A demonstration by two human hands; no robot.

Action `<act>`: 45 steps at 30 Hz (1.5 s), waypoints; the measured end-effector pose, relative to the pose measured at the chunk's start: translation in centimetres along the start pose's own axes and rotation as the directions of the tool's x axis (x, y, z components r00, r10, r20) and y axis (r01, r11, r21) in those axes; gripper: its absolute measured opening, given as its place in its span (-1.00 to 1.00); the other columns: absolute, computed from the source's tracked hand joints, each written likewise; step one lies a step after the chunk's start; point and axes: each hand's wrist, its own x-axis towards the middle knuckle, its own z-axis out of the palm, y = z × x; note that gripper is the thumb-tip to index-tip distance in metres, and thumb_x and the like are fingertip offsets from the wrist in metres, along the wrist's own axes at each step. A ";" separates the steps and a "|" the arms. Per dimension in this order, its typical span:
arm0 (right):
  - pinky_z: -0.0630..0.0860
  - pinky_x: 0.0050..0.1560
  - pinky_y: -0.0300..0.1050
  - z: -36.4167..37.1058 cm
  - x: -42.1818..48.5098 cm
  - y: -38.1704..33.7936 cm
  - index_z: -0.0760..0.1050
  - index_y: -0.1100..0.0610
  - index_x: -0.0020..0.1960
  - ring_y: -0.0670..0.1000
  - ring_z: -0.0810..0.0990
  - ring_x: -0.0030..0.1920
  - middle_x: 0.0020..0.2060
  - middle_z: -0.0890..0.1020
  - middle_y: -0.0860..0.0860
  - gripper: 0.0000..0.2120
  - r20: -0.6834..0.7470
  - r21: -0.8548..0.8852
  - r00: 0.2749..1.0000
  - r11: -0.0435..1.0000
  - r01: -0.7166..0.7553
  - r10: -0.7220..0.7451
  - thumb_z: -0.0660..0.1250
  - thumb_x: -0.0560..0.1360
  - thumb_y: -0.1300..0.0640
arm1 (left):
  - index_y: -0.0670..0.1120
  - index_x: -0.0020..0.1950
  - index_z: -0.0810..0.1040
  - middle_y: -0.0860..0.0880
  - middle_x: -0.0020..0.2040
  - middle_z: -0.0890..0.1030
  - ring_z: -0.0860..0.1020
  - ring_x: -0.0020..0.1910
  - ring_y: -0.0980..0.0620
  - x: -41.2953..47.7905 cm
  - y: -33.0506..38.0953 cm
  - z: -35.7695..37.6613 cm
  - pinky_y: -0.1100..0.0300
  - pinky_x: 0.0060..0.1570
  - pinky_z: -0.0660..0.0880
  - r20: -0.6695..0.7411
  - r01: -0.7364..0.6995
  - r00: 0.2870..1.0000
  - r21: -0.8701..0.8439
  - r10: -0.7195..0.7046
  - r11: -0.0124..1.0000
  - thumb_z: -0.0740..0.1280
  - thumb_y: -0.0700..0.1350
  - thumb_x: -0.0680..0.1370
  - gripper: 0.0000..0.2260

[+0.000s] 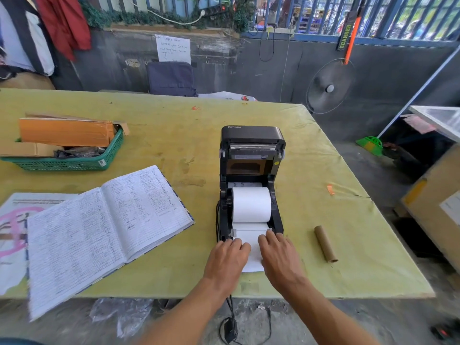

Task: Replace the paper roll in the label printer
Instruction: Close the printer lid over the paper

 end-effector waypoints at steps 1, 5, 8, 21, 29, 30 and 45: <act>0.39 0.02 -0.08 0.0 0.1 0.1 0.36 0.12 0.13 0.07 0.44 -0.01 0.09 0.47 0.05 -0.70 0.005 0.014 1.000 1.000 0.002 -0.003 0.39 0.48 0.20 | -0.04 -0.22 0.54 -0.01 -0.31 0.58 0.52 -0.37 0.00 0.0 -0.4 0.3 0.19 -0.39 0.40 0.012 0.000 1.000 -0.046 0.001 0.999 0.46 -0.43 0.12 -0.62; 0.39 -0.02 -0.12 -2.1 1.1 2.0 0.46 0.13 0.25 0.11 0.53 0.11 0.17 0.55 0.06 -0.59 0.124 0.235 0.991 0.972 0.016 -0.047 0.46 0.43 0.16 | -0.02 0.02 0.64 0.03 -0.04 0.68 0.60 -0.09 0.01 0.6 -2.9 0.5 0.14 -0.09 0.55 0.057 -0.003 0.998 -0.259 0.019 0.966 0.24 -0.17 0.52 -0.80; 0.46 -0.07 -0.21 -6.1 2.2 4.7 0.52 0.10 0.28 0.03 0.60 0.11 0.17 0.64 0.01 -0.58 0.325 0.476 0.940 0.877 -0.070 -0.101 0.48 0.44 0.14 | -0.03 -0.16 0.64 0.08 -0.25 0.65 0.54 -0.31 0.08 1.8 -3.3 -1.7 0.18 -0.28 0.51 0.027 -0.011 0.999 -0.329 0.021 0.944 0.17 -0.06 0.47 -0.76; 0.50 0.07 0.09 -17.6 14.3 8.7 0.35 0.30 0.32 0.25 0.55 0.13 0.16 0.56 0.23 -0.45 0.011 0.869 0.832 0.406 -0.282 0.555 0.17 0.62 -0.17 | -0.21 0.19 0.51 -0.16 0.16 0.57 0.53 -0.04 -0.12 18.7 -7.7 -13.7 0.09 -0.25 0.35 -0.033 0.563 0.477 -0.755 -0.878 0.335 0.28 0.16 0.55 -0.54; 0.55 -0.11 0.07 -15.8 16.3 9.2 0.38 0.18 -0.21 0.03 0.42 -0.33 -0.32 0.45 0.04 -0.53 0.217 0.926 0.876 0.191 -0.324 0.431 0.20 0.59 -0.23 | -0.14 -0.26 0.40 -0.04 -0.25 0.47 0.46 -0.33 -0.03 19.0 -7.3 -12.1 0.14 -0.34 0.42 0.306 0.489 0.422 -0.870 -0.853 -0.070 0.39 0.24 0.45 -0.54; 0.57 0.02 0.14 -15.9 16.4 9.4 0.38 0.17 -0.22 0.02 0.43 -0.32 -0.31 0.46 0.04 -0.56 0.223 0.937 0.873 0.150 -0.314 0.434 0.25 0.57 -0.20 | -0.15 -0.21 0.41 -0.01 -0.25 0.43 0.48 -0.27 -0.05 18.9 -7.3 -12.3 0.10 -0.25 0.47 0.318 0.462 0.414 -0.881 -0.853 -0.105 0.42 0.22 0.43 -0.55; 0.19 -0.47 -0.18 -14.1 7.8 7.2 0.24 0.13 -0.34 0.01 0.24 -0.48 -0.45 0.28 0.00 -0.58 0.212 0.931 0.842 0.159 -0.328 0.496 0.43 0.49 0.06 | -0.15 -0.34 0.43 -0.02 -0.39 0.48 0.41 -0.44 0.01 9.8 -3.3 -11.9 0.20 -0.44 0.29 0.204 0.558 0.509 -0.817 -0.836 0.141 0.41 0.06 0.42 -0.67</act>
